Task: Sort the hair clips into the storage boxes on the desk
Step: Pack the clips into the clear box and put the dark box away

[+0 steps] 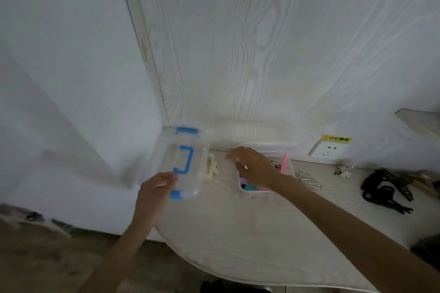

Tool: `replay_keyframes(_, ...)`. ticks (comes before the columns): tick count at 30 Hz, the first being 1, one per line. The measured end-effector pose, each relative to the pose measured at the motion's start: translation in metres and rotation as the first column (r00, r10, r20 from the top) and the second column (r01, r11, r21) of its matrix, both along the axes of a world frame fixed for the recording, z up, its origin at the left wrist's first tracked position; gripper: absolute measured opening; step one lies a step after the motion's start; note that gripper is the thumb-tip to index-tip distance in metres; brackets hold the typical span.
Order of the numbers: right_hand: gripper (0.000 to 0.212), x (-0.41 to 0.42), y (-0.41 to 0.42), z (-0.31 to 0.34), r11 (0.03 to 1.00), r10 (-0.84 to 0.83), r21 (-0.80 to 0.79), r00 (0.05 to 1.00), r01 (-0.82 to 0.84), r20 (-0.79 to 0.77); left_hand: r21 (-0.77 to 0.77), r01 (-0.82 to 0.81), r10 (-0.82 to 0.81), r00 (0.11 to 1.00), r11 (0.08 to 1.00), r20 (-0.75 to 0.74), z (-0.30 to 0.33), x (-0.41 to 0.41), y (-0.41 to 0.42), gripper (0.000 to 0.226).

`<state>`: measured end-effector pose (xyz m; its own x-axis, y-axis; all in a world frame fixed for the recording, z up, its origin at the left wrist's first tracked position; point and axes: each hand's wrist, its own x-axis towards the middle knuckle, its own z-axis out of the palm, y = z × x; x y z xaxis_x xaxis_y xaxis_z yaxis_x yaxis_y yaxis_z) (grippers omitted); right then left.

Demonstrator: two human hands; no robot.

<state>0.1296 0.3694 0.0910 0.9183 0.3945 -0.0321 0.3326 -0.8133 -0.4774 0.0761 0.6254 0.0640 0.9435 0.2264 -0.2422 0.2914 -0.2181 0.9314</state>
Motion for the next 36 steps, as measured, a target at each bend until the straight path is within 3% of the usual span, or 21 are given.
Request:
replay_keyframes(3, 0.050, 0.008, 0.045, -0.003, 0.975, 0.138, -0.162, 0.985, -0.153, -0.099, -0.076, -0.186, 0.164, 0.960, 0.980, -0.228, -0.018, -0.023, 0.017, 0.020)
replay_keyframes(6, 0.055, 0.006, 0.070, -0.020, 0.933, 0.168, -0.287, 0.969, -0.216, -0.184, -0.152, -0.244, 0.162, 0.895, 0.958, -0.416, -0.018, -0.028, 0.019, 0.033)
replay_keyframes(11, 0.046, -0.002, 0.075, -0.013, 0.913, 0.209, -0.339, 0.974, -0.226, -0.085, -0.200, -0.239, 0.132, 0.891, 0.950, -0.435, -0.013, -0.022, 0.009, 0.036)
replay_keyframes(15, 0.033, 0.005, 0.073, 0.000, 0.966, 0.190, -0.141, 0.964, -0.218, -0.187, -0.319, -0.314, 0.155, 0.886, 0.895, -0.436, -0.012, -0.024, 0.012, 0.032)
replay_keyframes(20, 0.043, 0.012, 0.069, 0.007, 1.000, -0.030, 0.005, 0.997, 0.030, 0.073, -0.273, -0.299, 0.171, 0.896, 0.914, -0.410, -0.008, -0.040, 0.023, 0.025)
replay_keyframes(22, 0.052, 0.011, 0.072, 0.009, 0.994, -0.109, -0.015, 0.993, 0.109, -0.044, -0.285, -0.266, 0.138, 0.906, 0.921, -0.399, -0.004, -0.054, 0.028, 0.022)
replay_keyframes(25, 0.051, 0.003, 0.068, 0.008, 0.979, -0.140, 0.084, 0.915, 0.185, -0.378, -0.299, -0.213, 0.098, 0.928, 0.930, -0.359, 0.008, -0.073, 0.029, 0.017)
replay_keyframes(31, 0.026, -0.038, 0.006, 0.015, 0.912, -0.111, 0.269, 0.817, 0.311, -0.566, -0.210, -0.068, -0.016, 0.927, 0.975, -0.376, 0.030, -0.089, 0.016, 0.015)
replay_keyframes(34, 0.021, -0.066, -0.046, 0.017, 0.898, -0.068, 0.266, 0.708, 0.350, -0.703, -0.199, 0.044, -0.125, 0.901, 0.979, -0.416, 0.034, -0.091, -0.009, 0.013)
replay_keyframes(36, 0.029, -0.087, -0.082, 0.012, 0.916, -0.090, 0.206, 0.678, 0.343, -0.730, -0.210, 0.123, -0.207, 0.872, 0.970, -0.444, 0.035, -0.093, -0.036, 0.006)
